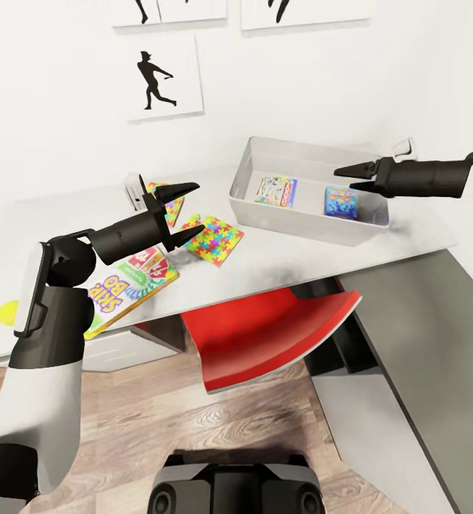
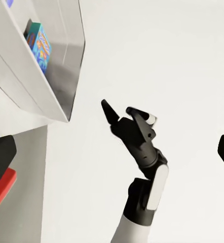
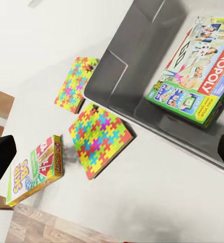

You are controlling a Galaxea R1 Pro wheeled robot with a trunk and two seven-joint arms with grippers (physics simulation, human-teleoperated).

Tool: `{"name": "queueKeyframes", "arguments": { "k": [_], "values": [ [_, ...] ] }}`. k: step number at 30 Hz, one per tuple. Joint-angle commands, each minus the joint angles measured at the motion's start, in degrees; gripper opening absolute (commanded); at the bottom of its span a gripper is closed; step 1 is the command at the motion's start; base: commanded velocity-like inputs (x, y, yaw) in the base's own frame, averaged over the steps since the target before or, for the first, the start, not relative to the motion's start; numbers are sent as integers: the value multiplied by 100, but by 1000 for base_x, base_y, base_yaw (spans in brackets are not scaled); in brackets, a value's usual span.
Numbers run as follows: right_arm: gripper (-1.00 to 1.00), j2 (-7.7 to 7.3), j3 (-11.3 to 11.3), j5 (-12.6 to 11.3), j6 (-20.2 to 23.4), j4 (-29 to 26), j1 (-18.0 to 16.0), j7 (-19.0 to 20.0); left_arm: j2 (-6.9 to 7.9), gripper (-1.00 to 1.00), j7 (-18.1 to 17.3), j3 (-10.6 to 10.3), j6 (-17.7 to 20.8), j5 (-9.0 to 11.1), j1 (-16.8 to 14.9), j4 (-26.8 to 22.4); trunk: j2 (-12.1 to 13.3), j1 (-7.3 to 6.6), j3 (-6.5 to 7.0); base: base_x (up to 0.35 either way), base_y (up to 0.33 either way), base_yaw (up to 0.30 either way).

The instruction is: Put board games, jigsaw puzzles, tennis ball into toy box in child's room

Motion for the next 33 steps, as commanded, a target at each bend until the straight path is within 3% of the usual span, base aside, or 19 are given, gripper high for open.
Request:
{"name": "queueKeyframes", "arguments": {
  "k": [1,20,33],
  "values": [
    [100,-5,-26,58,4,-47,-11,33,6,100,58,-1,-6,57,-4,-3,-9,4,2,-4,0,0],
    [100,-10,-183,54,4,-284,14,-65,34,100,56,4,12,52,63,-3,-9,4,179,-1,0,0],
    [100,-64,-181,32,4,-466,256,-71,79,100,41,49,36,44,281,-3,-9,4,300,0,6,0]
  ]
}}
